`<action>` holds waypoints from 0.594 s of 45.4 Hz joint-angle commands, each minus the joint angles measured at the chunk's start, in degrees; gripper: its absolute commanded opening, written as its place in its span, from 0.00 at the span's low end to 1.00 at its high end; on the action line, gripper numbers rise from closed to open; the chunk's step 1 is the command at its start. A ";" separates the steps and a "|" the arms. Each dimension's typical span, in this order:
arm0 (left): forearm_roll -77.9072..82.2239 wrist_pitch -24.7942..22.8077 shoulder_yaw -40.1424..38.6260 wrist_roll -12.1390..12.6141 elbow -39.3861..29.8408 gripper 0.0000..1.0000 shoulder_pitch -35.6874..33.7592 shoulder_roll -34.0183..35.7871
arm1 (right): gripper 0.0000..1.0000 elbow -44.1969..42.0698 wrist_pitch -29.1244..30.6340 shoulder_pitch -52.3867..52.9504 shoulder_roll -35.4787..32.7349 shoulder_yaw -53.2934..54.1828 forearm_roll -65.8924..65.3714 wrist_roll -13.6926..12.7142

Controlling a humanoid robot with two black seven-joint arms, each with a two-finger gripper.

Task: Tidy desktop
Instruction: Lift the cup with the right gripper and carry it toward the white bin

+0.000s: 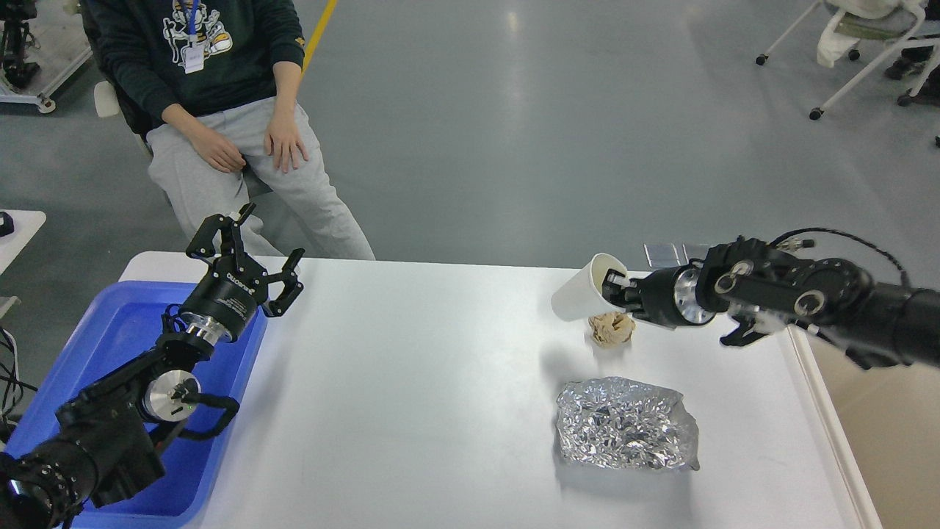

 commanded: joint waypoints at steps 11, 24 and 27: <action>0.01 0.07 -0.03 -0.05 0.01 1.00 0.01 0.00 | 0.00 11.36 2.23 11.91 -14.12 -3.61 3.13 -0.42; 0.01 -0.02 0.06 -0.05 0.01 1.00 0.01 0.00 | 0.00 10.13 2.40 12.52 -21.15 -2.29 3.13 -0.51; 0.01 -0.02 0.06 -0.05 0.01 1.00 0.01 0.00 | 0.00 8.99 2.40 12.53 -22.64 -2.29 3.13 -0.51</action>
